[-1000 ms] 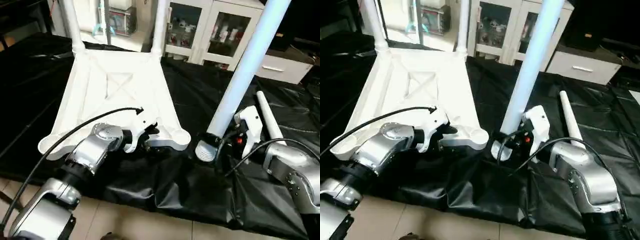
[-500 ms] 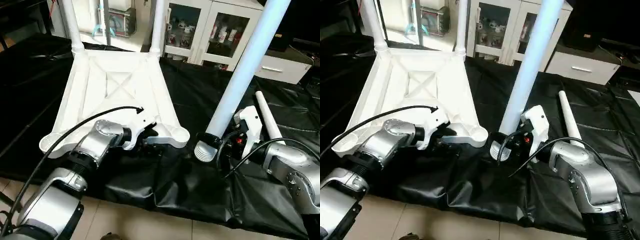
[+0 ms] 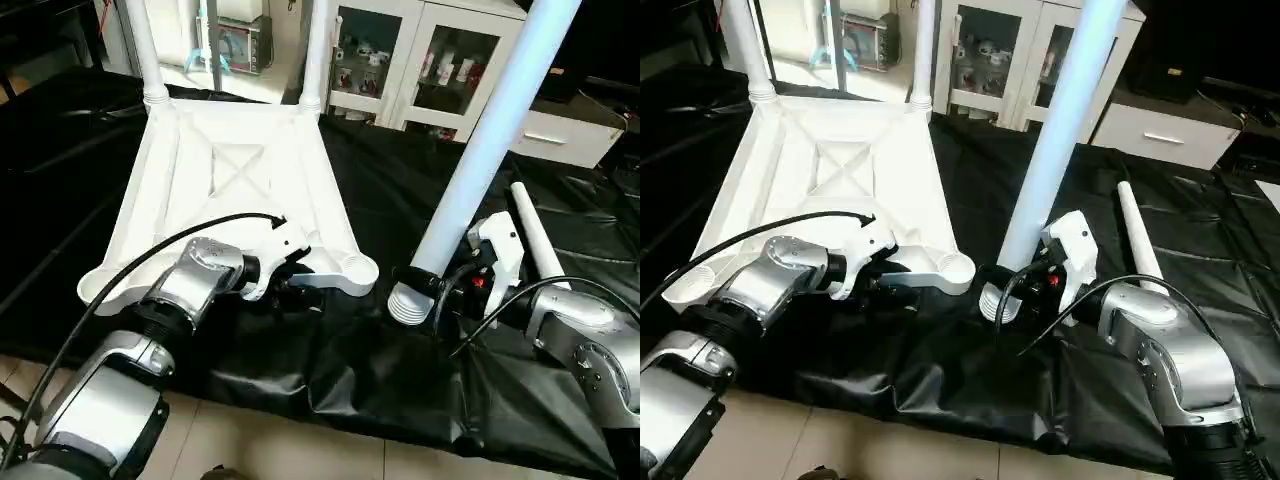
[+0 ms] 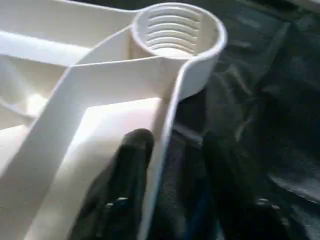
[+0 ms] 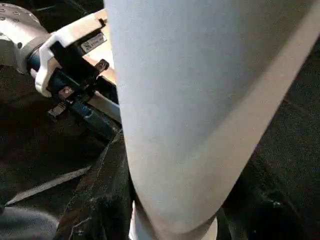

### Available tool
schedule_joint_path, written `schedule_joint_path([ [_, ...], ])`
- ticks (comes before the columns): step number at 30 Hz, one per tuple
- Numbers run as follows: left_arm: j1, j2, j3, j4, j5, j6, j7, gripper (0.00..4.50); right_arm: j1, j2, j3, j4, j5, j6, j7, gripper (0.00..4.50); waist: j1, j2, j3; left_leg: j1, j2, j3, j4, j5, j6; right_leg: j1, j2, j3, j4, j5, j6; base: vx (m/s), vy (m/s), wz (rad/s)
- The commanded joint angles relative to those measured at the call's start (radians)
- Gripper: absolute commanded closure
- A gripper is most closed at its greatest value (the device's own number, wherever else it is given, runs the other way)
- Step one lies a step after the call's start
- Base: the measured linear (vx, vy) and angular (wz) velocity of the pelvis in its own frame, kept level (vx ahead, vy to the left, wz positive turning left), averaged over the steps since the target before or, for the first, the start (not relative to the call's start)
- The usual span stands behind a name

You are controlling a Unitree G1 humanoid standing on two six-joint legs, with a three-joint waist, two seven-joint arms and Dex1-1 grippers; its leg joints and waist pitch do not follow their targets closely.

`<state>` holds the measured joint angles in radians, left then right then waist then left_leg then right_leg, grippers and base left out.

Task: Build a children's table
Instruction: Pick table leg

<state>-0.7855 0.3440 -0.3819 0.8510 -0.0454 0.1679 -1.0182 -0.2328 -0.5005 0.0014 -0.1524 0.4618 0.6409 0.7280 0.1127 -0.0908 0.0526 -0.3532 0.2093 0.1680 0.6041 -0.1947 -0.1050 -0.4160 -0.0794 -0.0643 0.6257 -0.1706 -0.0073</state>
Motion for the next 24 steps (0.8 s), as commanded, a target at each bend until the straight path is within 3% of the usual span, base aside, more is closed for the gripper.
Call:
schedule_joint_path([
  [1,-0.025,0.001,0.001,0.007,0.02,-0.004,-0.006,2.97,-0.004,-0.017,-0.008,-0.018,-0.002,-0.008,0.001,2.64,0.002,0.009,-0.06,0.004,0.018,-0.002,-0.081,-0.23,-0.016,0.054,-0.063,0.041,-0.089,-0.317,-0.124,0.0,0.0,0.0],
  [9,-0.018,0.007,0.008,-0.006,0.033,-0.001,-0.026,3.35,-0.005,-0.016,-0.007,-0.017,-0.004,-0.01,0.007,2.64,0.013,0.01,-0.061,0.006,0.021,-0.002,-0.083,-0.223,-0.021,0.053,-0.064,0.041,-0.084,-0.276,-0.136,0.0,0.0,0.0],
  [15,0.02,0.026,-0.001,-0.068,0.058,0.029,-0.017,3.62,-0.012,-0.013,-0.007,-0.012,-0.005,-0.014,0.008,2.64,0.019,0.017,-0.062,0.006,0.022,-0.003,-0.084,-0.224,-0.028,0.055,-0.065,0.042,-0.082,-0.254,-0.14,0.0,0.0,0.0],
  [18,0.109,0.063,-0.014,-0.25,0.058,0.129,-0.017,3.63,-0.011,-0.01,-0.01,-0.013,-0.004,-0.017,0.004,2.64,0.015,0.017,-0.061,0.004,0.024,-0.003,-0.086,-0.212,-0.033,0.057,-0.064,0.042,-0.075,-0.219,-0.154,0.0,0.0,0.0],
  [19,0.129,0.07,-0.017,-0.291,0.06,0.15,-0.014,3.65,-0.011,-0.01,-0.011,-0.013,-0.004,-0.017,0.003,2.64,0.013,0.023,-0.065,0.007,0.028,-0.004,-0.086,-0.208,-0.039,0.059,-0.066,0.043,-0.067,-0.187,-0.165,0.0,0.0,0.0],
  [22,0.228,0.103,-0.033,-0.485,0.069,0.24,-0.003,3.67,-0.008,-0.006,-0.019,-0.012,-0.005,-0.021,-0.005,2.64,0.0,0.022,-0.065,0.004,0.027,-0.002,-0.085,-0.171,-0.031,0.061,-0.06,0.043,-0.06,-0.102,-0.196,0.0,0.0,0.0],
  [24,0.289,0.113,-0.043,-0.606,0.081,0.312,0.021,3.68,-0.012,-0.001,-0.026,-0.003,-0.006,-0.024,-0.013,2.64,-0.004,0.02,-0.063,0.005,0.024,0.002,-0.083,-0.163,-0.017,0.061,-0.058,0.044,-0.062,-0.106,-0.199,0.0,0.0,0.0],
])
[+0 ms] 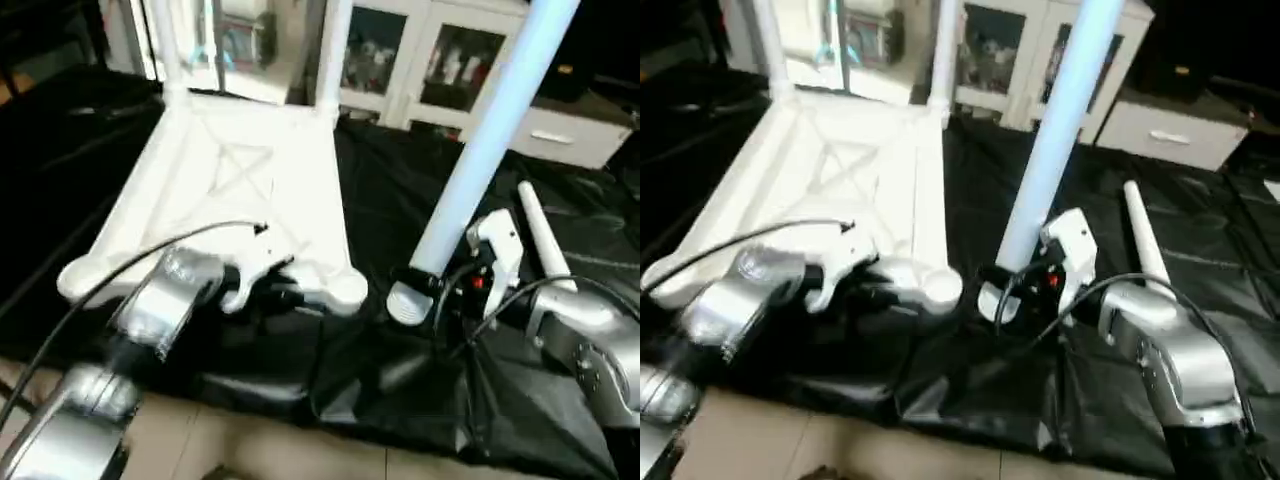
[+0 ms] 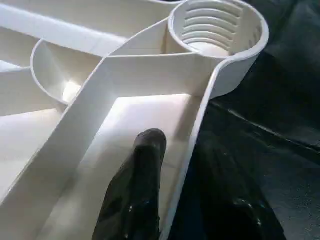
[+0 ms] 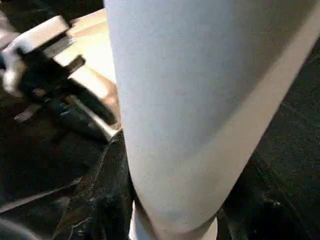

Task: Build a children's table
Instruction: Pick table leg

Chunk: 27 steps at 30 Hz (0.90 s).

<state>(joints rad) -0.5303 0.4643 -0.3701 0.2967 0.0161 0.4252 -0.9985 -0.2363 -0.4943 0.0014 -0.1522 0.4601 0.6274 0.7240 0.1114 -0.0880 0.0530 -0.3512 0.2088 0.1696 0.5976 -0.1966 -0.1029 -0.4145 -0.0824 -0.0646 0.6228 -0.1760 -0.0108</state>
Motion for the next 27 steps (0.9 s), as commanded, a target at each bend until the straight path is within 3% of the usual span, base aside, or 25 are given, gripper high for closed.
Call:
schedule_joint_path([
  [1,0.077,-0.014,-0.057,-0.145,0.015,0.115,0.029,3.68,-0.016,-0.005,-0.029,0.006,-0.005,-0.012,-0.013,2.64,-0.005,0.011,-0.062,0.002,0.026,0.002,-0.077,-0.159,-0.017,0.06,-0.055,0.044,-0.06,-0.116,-0.193,0.0,0.0,0.0],
  [3,0.094,-0.026,-0.053,-0.194,0.016,0.163,0.055,3.69,-0.022,-0.004,-0.029,0.011,-0.004,-0.011,-0.011,2.64,-0.006,0.016,-0.06,0.004,0.026,0.003,-0.077,-0.164,-0.013,0.056,-0.053,0.045,-0.064,-0.141,-0.192,0.0,0.0,0.0],
  [5,0.097,-0.036,-0.051,-0.215,0.025,0.191,0.076,3.7,-0.026,-0.004,-0.027,0.015,-0.004,-0.012,-0.01,2.64,-0.004,0.014,-0.057,0.005,0.023,0.004,-0.077,-0.192,-0.011,0.054,-0.052,0.045,-0.072,-0.199,-0.176,0.0,0.0,0.0],
  [6,0.102,-0.05,-0.05,-0.252,0.03,0.225,0.105,3.7,-0.033,-0.001,-0.022,0.02,-0.002,-0.011,-0.006,2.64,-0.005,0.011,-0.054,0.004,0.022,0.002,-0.079,-0.22,-0.014,0.053,-0.053,0.045,-0.079,-0.272,-0.149,0.0,0.0,0.0],
  [8,0.109,-0.056,-0.051,-0.286,0.035,0.255,0.124,3.7,-0.038,0.001,-0.018,0.023,-0.001,-0.011,-0.005,2.64,-0.005,0.012,-0.055,0.003,0.022,-0.001,-0.08,-0.226,-0.016,0.054,-0.054,0.044,-0.083,-0.303,-0.133,0.0,0.0,0.0],
  [12,0.116,-0.066,-0.052,-0.324,0.059,0.296,0.154,3.7,-0.041,0.012,-0.011,0.022,0.001,-0.009,-0.008,2.64,-0.009,0.013,-0.058,0.0,0.02,-0.002,-0.078,-0.196,-0.011,0.053,-0.05,0.043,-0.081,-0.261,-0.126,0.0,0.0,0.0],
  [14,0.117,-0.066,-0.056,-0.355,0.058,0.301,0.164,3.0,-0.039,0.017,-0.007,0.017,0.003,-0.007,-0.012,2.64,-0.01,0.014,-0.06,-0.001,0.019,-0.002,-0.077,-0.175,-0.008,0.054,-0.048,0.043,-0.075,-0.218,-0.135,0.0,0.0,0.0],
  [16,0.115,-0.066,-0.056,-0.361,0.05,0.303,0.159,3.0,-0.038,0.018,-0.007,0.014,0.004,-0.006,-0.012,2.64,-0.013,0.013,-0.062,-0.002,0.018,0.0,-0.075,-0.154,-0.002,0.055,-0.046,0.043,-0.071,-0.176,-0.149,0.0,0.0,0.0],
  [17,0.111,-0.069,-0.053,-0.381,0.018,0.312,0.136,3.01,-0.035,0.016,-0.008,0.011,0.005,-0.005,-0.01,2.64,-0.012,0.017,-0.062,0.0,0.018,-0.001,-0.075,-0.152,-0.001,0.054,-0.046,0.043,-0.071,-0.17,-0.153,0.0,0.0,0.0],
  [18,0.111,-0.07,-0.05,-0.393,0.004,0.316,0.128,2.79,-0.033,0.015,-0.01,0.01,0.006,-0.005,-0.008,2.64,-0.014,0.015,-0.062,-0.001,0.018,0.0,-0.074,-0.152,-0.001,0.055,-0.047,0.043,-0.07,-0.161,-0.16,0.0,0.0,0.0],
  [23,0.088,-0.07,-0.037,-0.392,-0.007,0.288,0.11,2.58,-0.031,0.006,-0.014,0.01,0.007,-0.004,0.005,2.64,-0.014,0.014,-0.059,0.001,0.018,0.001,-0.075,-0.179,0.001,0.053,-0.047,0.043,-0.076,-0.202,-0.155,0.0,0.0,0.0],
  [24,0.078,-0.059,-0.038,-0.386,-0.012,0.278,0.09,2.38,-0.029,0.004,-0.013,0.008,0.008,-0.004,0.009,2.64,-0.014,0.013,-0.058,0.001,0.017,0.001,-0.076,-0.189,0.001,0.053,-0.047,0.043,-0.08,-0.226,-0.146,0.0,0.0,0.0],
  [27,0.062,-0.044,-0.03,-0.366,-0.036,0.258,0.048,2.38,-0.027,0.001,-0.011,0.003,0.011,-0.002,0.016,2.64,-0.015,0.013,-0.058,0.0,0.016,-0.001,-0.077,-0.198,-0.004,0.053,-0.047,0.042,-0.082,-0.261,-0.128,0.0,0.0,0.0],
])
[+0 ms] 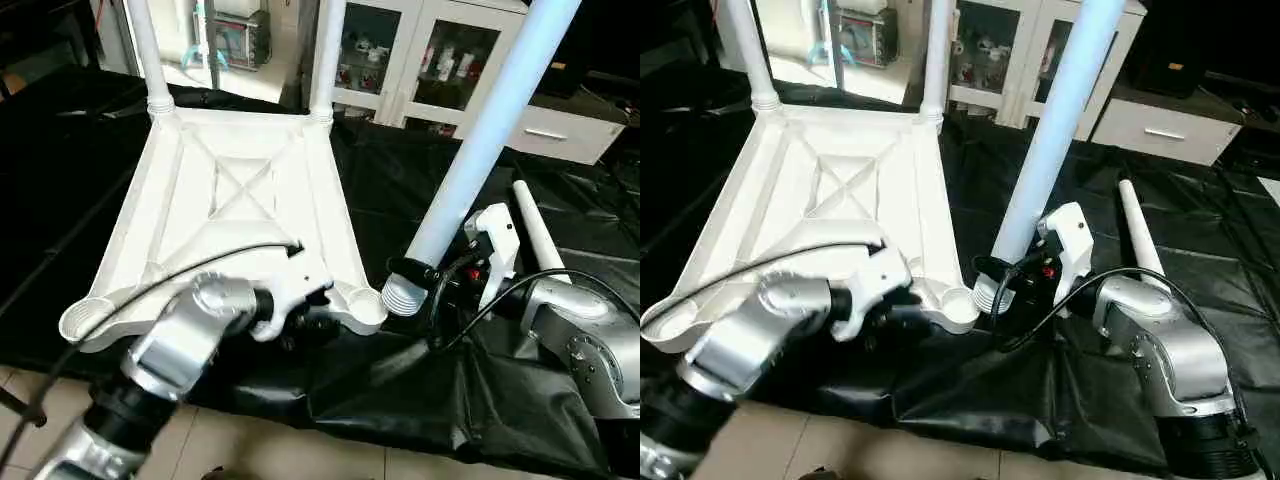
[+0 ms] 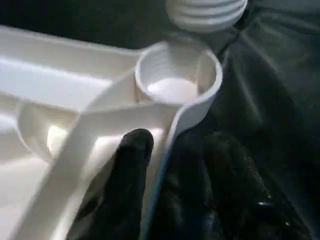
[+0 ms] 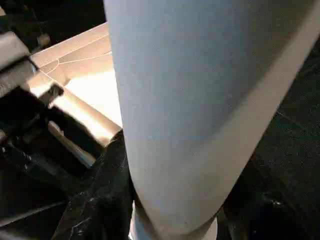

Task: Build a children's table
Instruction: Pick table leg

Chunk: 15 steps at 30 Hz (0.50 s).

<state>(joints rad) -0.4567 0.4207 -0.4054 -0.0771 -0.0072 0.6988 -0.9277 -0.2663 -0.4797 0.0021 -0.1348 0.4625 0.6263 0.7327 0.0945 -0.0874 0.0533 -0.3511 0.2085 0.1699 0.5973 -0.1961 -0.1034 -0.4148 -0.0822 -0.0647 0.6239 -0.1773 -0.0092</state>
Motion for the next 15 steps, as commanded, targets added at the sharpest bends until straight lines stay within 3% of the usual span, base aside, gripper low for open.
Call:
schedule_joint_path([
  [1,-0.021,0.008,0.012,0.029,-0.032,-0.033,-0.053,2.38,0.003,-0.015,-0.01,-0.016,0.011,0.0,0.012,2.64,0.0,0.013,-0.058,-0.002,0.014,-0.001,-0.077,-0.198,-0.003,0.053,-0.047,0.042,-0.084,-0.267,-0.125,0.0,0.0,0.0],
  [4,-0.031,0.016,0.017,0.068,-0.044,-0.07,-0.072,2.38,0.001,-0.014,-0.008,-0.015,0.012,0.0,0.015,2.64,-0.003,0.017,-0.061,-0.002,0.017,-0.002,-0.076,-0.182,-0.007,0.054,-0.046,0.042,-0.076,-0.222,-0.137,0.0,0.0,0.0],
  [9,-0.06,0.042,0.021,0.178,-0.051,-0.169,-0.128,2.38,0.0,-0.012,-0.007,-0.02,0.014,0.001,0.02,2.64,-0.003,0.015,-0.063,-0.001,0.014,0.0,-0.074,-0.16,0.002,0.056,-0.045,0.042,-0.073,-0.177,-0.147,0.0,0.0,0.0],
  [15,-0.058,0.073,-0.007,0.229,-0.021,-0.224,-0.148,2.38,0.001,-0.012,-0.009,-0.023,0.013,0.001,0.021,2.64,-0.003,0.018,-0.062,0.001,0.018,0.0,-0.076,-0.18,-0.01,0.056,-0.048,0.043,-0.072,-0.185,-0.16,0.0,0.0,0.0],
])
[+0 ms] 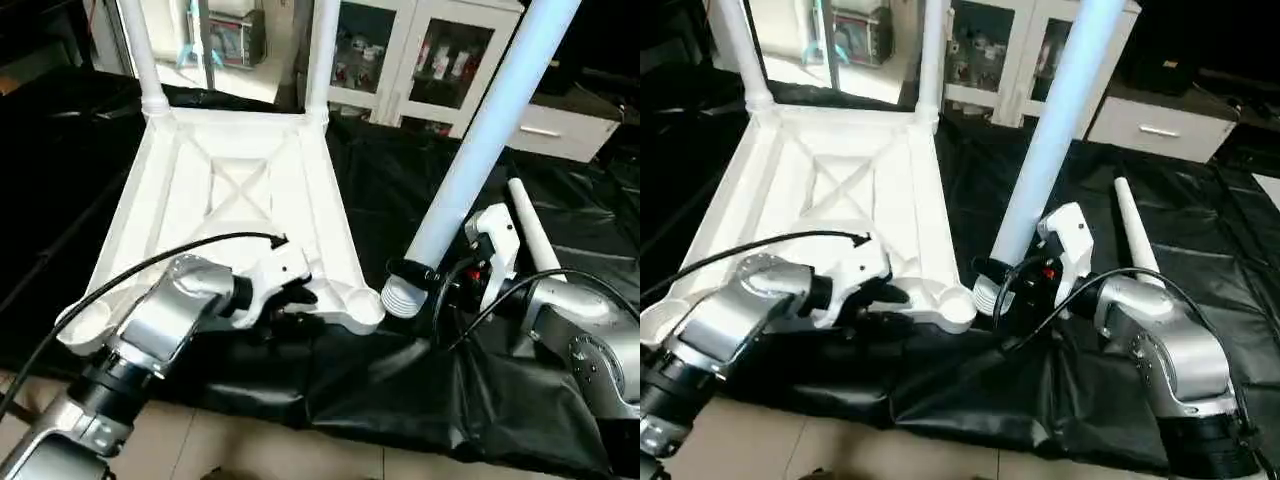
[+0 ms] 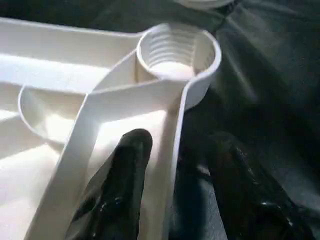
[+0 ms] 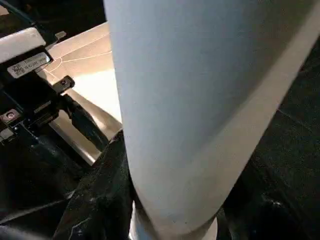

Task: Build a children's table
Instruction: Pick table leg, then insert table leg to table base

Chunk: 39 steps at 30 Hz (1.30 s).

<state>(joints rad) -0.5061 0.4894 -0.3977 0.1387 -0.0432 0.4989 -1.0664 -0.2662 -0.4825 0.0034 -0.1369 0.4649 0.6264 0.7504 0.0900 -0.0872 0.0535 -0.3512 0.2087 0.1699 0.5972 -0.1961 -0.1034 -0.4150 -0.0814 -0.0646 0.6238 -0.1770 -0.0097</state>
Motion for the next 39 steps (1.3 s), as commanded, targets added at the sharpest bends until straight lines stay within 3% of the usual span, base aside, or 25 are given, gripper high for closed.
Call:
schedule_joint_path([
  [1,-0.008,0.007,-0.016,0.017,0.017,-0.028,-0.01,2.38,0.001,-0.01,-0.011,-0.021,0.011,0.001,0.004,2.64,0.002,0.018,-0.062,0.002,0.017,0.0,-0.076,-0.184,-0.01,0.056,-0.049,0.043,-0.073,-0.191,-0.157,0.0,0.0,0.0],
  [9,0.001,0.016,-0.029,0.036,0.036,-0.063,-0.014,2.38,-0.002,-0.01,-0.012,-0.016,0.008,-0.002,0.007,2.64,0.002,0.017,-0.062,0.003,0.019,0.0,-0.076,-0.174,-0.013,0.056,-0.05,0.044,-0.069,-0.175,-0.164,0.0,0.0,0.0],
  [21,0.003,0.015,-0.036,0.091,0.052,-0.095,-0.014,3.55,-0.031,0.018,-0.016,0.01,0.023,0.008,-0.004,2.64,0.002,0.015,-0.061,0.002,0.019,0.0,-0.077,-0.187,-0.013,0.054,-0.052,0.044,-0.073,-0.224,-0.15,0.0,0.0,0.0],
  [27,0.028,0.03,-0.063,0.075,0.067,-0.105,-0.024,3.94,-0.076,0.087,-0.013,0.084,0.048,0.034,-0.029,2.64,0.0,0.014,-0.061,0.003,0.019,0.0,-0.078,-0.193,-0.018,0.051,-0.053,0.044,-0.073,-0.229,-0.158,0.0,0.0,0.0],
  [32,0.053,0.039,-0.075,0.041,0.077,-0.097,-0.03,4.31,-0.104,0.112,-0.001,0.136,0.061,0.095,-0.035,2.64,-0.002,0.015,-0.067,0.004,0.02,0.0,-0.075,-0.141,-0.02,0.056,-0.051,0.044,-0.06,-0.139,-0.179,0.0,0.0,0.0],
  [33,0.056,0.038,-0.076,0.036,0.076,-0.094,-0.031,4.34,-0.109,0.111,0.004,0.147,0.057,0.099,-0.031,2.64,-0.002,0.008,-0.066,0.003,0.018,0.003,-0.074,-0.129,-0.017,0.056,-0.048,0.043,-0.06,-0.119,-0.183,0.0,0.0,0.0],
  [34,0.06,0.037,-0.077,0.028,0.075,-0.09,-0.03,4.43,-0.114,0.106,0.014,0.157,0.054,0.107,-0.023,2.64,-0.001,0.011,-0.066,0.002,0.018,0.003,-0.074,-0.128,-0.017,0.058,-0.05,0.044,-0.057,-0.118,-0.188,0.0,0.0,0.0],
  [37,0.072,0.036,-0.079,0.002,0.068,-0.07,-0.029,4.43,-0.122,0.099,0.024,0.169,0.059,0.123,-0.006,2.64,-0.001,0.005,-0.062,0.002,0.018,0.003,-0.076,-0.157,-0.016,0.057,-0.053,0.045,-0.066,-0.192,-0.171,0.0,0.0,0.0],
  [39,0.076,0.036,-0.08,-0.008,0.067,-0.062,-0.027,4.43,-0.125,0.098,0.023,0.17,0.06,0.13,-0.001,2.64,-0.001,0.008,-0.061,0.003,0.019,0.003,-0.076,-0.17,-0.02,0.054,-0.055,0.045,-0.071,-0.23,-0.159,0.0,0.0,0.0],
])
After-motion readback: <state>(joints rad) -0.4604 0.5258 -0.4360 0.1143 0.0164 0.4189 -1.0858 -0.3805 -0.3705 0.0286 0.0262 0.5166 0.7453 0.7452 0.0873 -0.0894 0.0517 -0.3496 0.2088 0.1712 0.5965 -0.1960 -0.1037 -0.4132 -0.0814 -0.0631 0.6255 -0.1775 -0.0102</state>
